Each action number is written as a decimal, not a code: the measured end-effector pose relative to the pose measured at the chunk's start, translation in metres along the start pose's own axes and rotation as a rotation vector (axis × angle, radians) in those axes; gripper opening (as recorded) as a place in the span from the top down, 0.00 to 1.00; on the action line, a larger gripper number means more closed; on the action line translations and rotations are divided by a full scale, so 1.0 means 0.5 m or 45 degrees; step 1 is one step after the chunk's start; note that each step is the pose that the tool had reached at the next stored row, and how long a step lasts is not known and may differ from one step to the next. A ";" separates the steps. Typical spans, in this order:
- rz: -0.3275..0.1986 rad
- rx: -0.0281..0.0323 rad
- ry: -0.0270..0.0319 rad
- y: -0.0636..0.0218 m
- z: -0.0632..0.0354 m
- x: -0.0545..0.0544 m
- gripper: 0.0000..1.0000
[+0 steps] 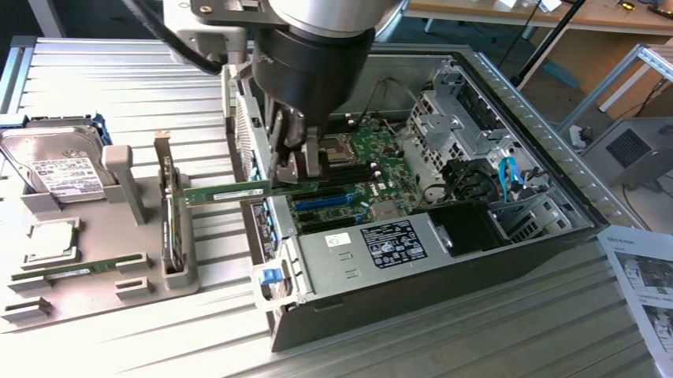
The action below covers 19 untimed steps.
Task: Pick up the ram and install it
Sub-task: 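Pick up the ram and move it above insertion slot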
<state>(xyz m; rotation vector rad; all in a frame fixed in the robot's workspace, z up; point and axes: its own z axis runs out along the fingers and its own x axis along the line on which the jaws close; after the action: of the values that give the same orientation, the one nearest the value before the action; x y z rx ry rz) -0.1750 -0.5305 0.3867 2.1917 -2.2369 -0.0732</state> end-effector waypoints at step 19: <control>0.000 -0.0001 -0.0001 -0.101 -0.004 -0.002 0.88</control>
<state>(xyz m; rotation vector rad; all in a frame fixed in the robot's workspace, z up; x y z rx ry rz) -0.1246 -0.5305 0.3867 2.1916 -2.2369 -0.0733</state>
